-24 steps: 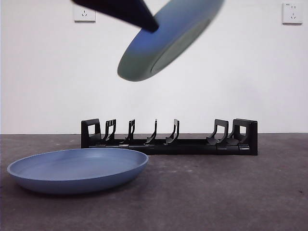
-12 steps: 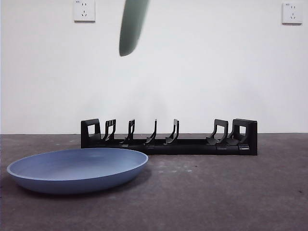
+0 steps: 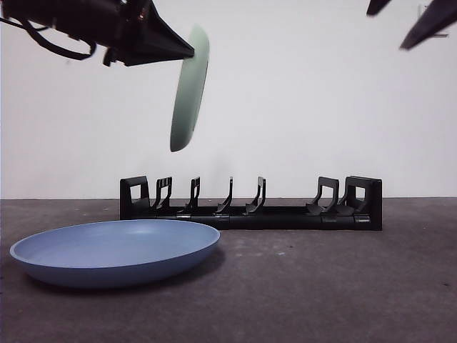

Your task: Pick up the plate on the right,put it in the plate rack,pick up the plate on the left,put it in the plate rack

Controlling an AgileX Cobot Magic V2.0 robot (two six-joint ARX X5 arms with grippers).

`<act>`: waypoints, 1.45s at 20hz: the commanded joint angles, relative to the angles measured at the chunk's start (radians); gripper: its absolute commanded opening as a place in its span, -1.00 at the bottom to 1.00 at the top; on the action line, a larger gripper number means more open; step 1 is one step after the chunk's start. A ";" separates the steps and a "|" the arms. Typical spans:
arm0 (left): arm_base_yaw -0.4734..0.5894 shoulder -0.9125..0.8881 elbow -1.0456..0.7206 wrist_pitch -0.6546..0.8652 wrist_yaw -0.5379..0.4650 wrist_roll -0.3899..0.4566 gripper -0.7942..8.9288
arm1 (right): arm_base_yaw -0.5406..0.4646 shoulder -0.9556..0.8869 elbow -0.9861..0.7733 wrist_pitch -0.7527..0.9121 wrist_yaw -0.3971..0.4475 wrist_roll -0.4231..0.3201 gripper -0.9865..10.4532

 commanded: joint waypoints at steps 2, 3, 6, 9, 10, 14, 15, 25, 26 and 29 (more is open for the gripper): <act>0.013 0.101 0.054 -0.007 0.019 0.003 -0.85 | 0.033 0.001 -0.071 0.056 -0.002 0.027 -0.34; 0.013 0.122 0.059 -0.006 0.018 0.007 -0.85 | 0.042 0.001 -0.084 0.066 0.002 0.029 -0.34; 0.024 0.156 0.060 -0.024 0.008 0.035 -0.85 | 0.051 0.001 -0.100 0.098 0.005 0.044 -0.34; 0.029 0.158 0.060 -0.073 0.000 0.090 -0.85 | 0.051 0.001 -0.100 0.113 0.028 0.044 -0.34; 0.032 0.158 0.060 -0.087 -0.009 0.109 -0.85 | 0.051 0.001 -0.100 0.117 0.037 0.044 -0.34; 0.042 0.158 0.060 -0.160 -0.045 0.177 -0.85 | 0.051 0.002 -0.100 0.139 0.049 0.045 -0.34; 0.042 0.158 0.060 -0.181 -0.054 0.201 -0.85 | 0.051 0.002 -0.100 0.145 0.049 0.047 -0.34; 0.030 0.159 0.060 -0.240 -0.181 0.272 -0.84 | 0.051 0.002 -0.100 0.159 0.049 0.048 -0.34; 0.027 0.159 0.060 -0.240 -0.180 0.272 -0.84 | 0.051 0.002 -0.100 0.160 0.049 0.050 -0.34; 0.002 0.159 0.060 -0.246 -0.179 0.272 -0.84 | 0.051 0.002 -0.100 0.160 0.049 0.055 -0.34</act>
